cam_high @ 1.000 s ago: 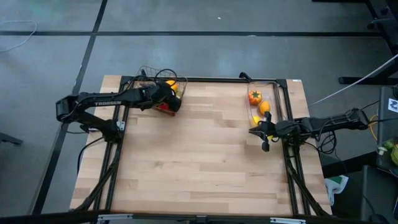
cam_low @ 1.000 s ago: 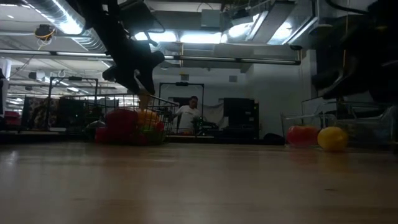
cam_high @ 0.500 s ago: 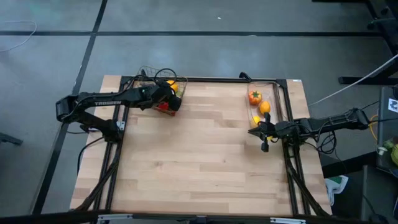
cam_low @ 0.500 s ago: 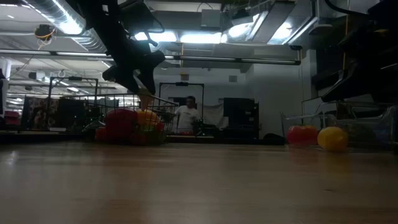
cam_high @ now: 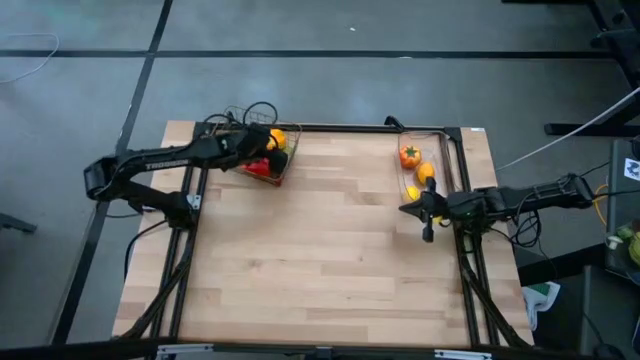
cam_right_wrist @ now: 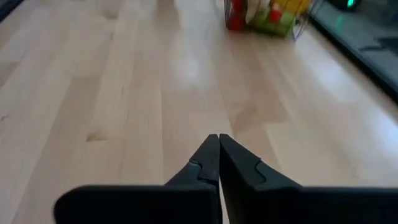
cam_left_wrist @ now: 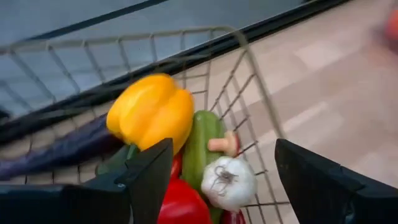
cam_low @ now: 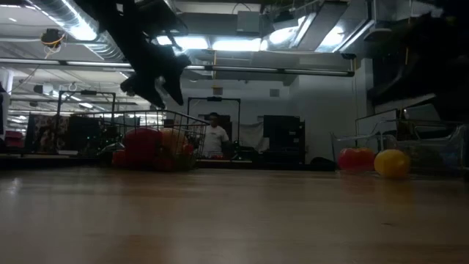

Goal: Sort produce into baskets
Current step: Return to Home Position

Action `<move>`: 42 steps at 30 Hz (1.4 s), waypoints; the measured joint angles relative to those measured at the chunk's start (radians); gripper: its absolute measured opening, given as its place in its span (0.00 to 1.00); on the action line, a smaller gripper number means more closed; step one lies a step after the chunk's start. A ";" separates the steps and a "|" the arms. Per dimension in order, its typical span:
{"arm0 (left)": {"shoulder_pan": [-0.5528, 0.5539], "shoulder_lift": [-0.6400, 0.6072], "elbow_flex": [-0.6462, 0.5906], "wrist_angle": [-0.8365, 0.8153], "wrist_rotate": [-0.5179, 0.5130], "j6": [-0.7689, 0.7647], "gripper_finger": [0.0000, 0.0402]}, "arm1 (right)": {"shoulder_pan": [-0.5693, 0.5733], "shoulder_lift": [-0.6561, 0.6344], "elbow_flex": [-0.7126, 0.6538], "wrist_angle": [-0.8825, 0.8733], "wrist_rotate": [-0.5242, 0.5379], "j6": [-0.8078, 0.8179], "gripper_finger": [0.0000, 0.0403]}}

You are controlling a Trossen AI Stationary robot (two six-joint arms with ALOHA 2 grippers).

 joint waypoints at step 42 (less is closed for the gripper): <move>-0.313 -0.931 -0.851 0.996 0.235 0.592 0.69 | 0.000 -0.296 0.084 -0.113 0.029 -0.038 0.01</move>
